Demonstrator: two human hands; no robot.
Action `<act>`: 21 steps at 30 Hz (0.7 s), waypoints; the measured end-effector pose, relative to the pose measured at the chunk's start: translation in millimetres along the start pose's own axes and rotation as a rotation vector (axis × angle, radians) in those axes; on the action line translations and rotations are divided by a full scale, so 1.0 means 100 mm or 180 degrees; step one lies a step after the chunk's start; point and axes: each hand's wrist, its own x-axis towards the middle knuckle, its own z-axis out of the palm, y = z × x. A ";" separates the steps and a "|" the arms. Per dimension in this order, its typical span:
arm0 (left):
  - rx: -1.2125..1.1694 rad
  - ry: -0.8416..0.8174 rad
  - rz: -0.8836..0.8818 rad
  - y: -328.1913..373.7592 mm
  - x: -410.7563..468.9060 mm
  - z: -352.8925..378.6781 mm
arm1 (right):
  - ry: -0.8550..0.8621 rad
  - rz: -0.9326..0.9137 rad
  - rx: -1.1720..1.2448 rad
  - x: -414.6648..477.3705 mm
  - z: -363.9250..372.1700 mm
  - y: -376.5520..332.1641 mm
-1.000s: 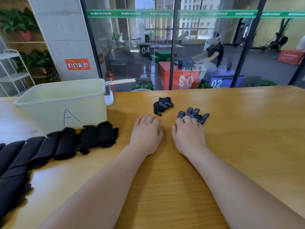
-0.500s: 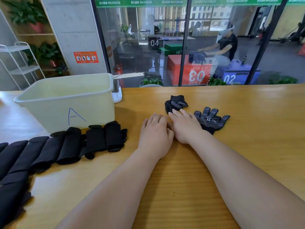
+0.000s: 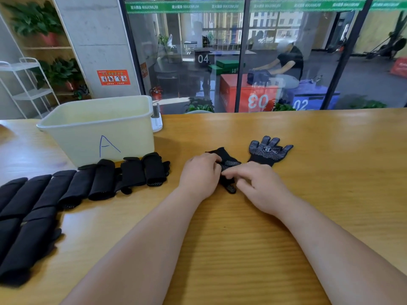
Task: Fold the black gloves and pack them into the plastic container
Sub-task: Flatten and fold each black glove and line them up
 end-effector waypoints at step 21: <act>0.0075 -0.1025 -0.0622 0.01 0.52 -0.25 | 0.0555 0.0974 0.0255 0.05 -0.19 0.44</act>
